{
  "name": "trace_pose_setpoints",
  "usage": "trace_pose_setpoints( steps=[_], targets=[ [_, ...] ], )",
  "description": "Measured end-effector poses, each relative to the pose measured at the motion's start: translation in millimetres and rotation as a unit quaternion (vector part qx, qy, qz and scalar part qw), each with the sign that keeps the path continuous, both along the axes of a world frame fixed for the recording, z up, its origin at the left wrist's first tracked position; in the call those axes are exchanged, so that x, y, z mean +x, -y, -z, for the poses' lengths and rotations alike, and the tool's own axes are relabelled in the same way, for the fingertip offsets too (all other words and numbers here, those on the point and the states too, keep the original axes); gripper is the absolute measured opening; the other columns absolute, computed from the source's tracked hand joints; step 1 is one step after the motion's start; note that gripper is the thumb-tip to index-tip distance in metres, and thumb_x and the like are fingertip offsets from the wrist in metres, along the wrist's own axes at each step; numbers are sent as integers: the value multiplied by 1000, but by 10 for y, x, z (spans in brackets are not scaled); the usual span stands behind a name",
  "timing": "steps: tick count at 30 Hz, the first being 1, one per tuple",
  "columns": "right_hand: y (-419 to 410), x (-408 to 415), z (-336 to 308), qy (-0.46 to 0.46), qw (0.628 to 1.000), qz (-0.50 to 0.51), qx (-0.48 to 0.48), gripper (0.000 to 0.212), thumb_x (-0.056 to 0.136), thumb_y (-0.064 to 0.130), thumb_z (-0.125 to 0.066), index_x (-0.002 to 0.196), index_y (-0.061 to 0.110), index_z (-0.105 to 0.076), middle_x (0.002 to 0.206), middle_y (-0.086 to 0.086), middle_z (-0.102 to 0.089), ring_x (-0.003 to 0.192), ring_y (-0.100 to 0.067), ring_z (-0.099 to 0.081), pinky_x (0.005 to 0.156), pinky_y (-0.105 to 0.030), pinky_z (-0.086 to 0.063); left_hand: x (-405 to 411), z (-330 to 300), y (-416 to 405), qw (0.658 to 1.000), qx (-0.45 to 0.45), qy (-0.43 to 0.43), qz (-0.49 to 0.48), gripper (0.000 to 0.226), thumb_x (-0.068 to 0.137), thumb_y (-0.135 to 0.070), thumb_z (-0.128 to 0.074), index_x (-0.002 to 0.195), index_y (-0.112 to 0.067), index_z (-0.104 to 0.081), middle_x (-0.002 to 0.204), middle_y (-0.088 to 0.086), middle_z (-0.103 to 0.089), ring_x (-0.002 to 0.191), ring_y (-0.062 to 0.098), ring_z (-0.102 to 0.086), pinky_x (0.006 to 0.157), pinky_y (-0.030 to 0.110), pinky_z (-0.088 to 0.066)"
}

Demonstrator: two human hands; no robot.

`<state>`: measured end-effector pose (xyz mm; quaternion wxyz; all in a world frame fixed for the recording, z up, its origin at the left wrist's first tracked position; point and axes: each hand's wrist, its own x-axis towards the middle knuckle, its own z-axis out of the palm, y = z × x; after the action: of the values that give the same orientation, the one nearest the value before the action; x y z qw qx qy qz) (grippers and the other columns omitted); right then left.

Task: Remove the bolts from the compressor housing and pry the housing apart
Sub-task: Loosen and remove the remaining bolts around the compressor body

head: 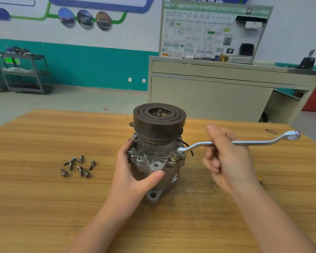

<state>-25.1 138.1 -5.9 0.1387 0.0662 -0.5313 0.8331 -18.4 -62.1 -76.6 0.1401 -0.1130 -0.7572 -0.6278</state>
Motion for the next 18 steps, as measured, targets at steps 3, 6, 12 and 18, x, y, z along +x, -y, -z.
trace_pose_setpoints(
  steps=[3, 6, 12, 18],
  targets=[
    [120, 193, 84, -52, 984, 106, 136, 46, 93, 20, -61, 49, 20, -47, 44, -7, -51, 30, -13, -36, 38, -19, -29, 20, 1, -22, 1000, 11, -6, -4, 99, 56, -64, -75, 139, -48, -23, 146, -24, -37, 134, -5, -38, 117, 36, -34],
    [250, 316, 94, -122, 950, 170, 232, 42, 93, 25, -62, 53, 18, -48, 47, -5, -57, 34, -9, -45, 41, -17, -37, 44, -8, -39, 1000, 20, -10, -5, 99, 57, -62, -75, 140, -43, -25, 145, -22, -40, 133, -4, -40, 116, 37, -35],
    [549, 490, 159, -286, 805, 263, 450, 42, 94, 21, -56, 63, 28, -28, 49, 9, -28, 46, -5, -39, 43, -8, -30, 65, -19, -26, 1000, 8, -7, -1, 105, 58, -65, -75, 145, -38, -22, 147, -18, -39, 134, -3, -39, 116, 35, -34],
    [210, 264, 416, -21, 940, 121, 318, 36, 92, 23, -62, 59, 36, -60, 52, 10, -56, 49, -1, -47, 52, -15, -39, 28, 32, -2, 1000, 11, -7, 2, 108, 54, -71, -77, 143, -43, -23, 145, -21, -40, 132, -8, -39, 114, 29, -35]
  ],
)
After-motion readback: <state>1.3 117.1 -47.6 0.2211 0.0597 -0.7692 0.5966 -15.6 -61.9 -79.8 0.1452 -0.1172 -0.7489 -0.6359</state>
